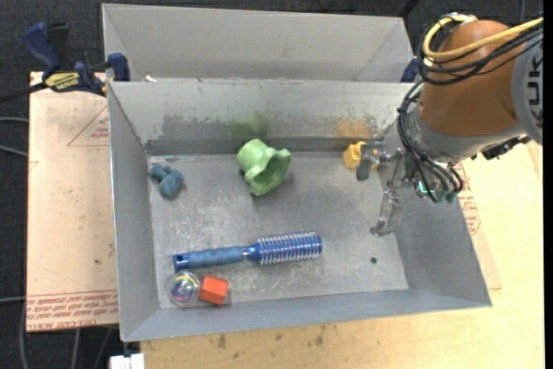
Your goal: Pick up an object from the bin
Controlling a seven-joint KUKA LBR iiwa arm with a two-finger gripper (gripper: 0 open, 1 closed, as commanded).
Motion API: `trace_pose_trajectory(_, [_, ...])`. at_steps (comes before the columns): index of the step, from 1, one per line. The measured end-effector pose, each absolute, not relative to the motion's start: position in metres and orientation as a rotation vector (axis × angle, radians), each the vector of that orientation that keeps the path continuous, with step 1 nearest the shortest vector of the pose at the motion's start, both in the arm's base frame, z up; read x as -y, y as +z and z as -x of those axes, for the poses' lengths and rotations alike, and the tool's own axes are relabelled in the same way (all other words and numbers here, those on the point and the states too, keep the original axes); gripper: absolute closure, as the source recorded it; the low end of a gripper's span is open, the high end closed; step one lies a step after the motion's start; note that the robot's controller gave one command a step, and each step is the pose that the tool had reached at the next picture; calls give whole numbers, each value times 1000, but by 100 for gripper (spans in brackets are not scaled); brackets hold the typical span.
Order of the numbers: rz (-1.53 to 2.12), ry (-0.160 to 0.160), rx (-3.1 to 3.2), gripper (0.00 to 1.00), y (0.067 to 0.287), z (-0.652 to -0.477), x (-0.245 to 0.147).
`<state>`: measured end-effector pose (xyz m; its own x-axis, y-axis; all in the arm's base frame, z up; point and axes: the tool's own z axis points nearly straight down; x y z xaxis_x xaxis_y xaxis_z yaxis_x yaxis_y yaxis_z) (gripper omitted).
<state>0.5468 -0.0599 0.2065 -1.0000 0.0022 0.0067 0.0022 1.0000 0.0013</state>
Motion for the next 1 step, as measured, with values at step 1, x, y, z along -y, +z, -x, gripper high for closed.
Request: trace_pose_trajectory(1, [-219, -5, 3129, 0, 95, -559, -9])
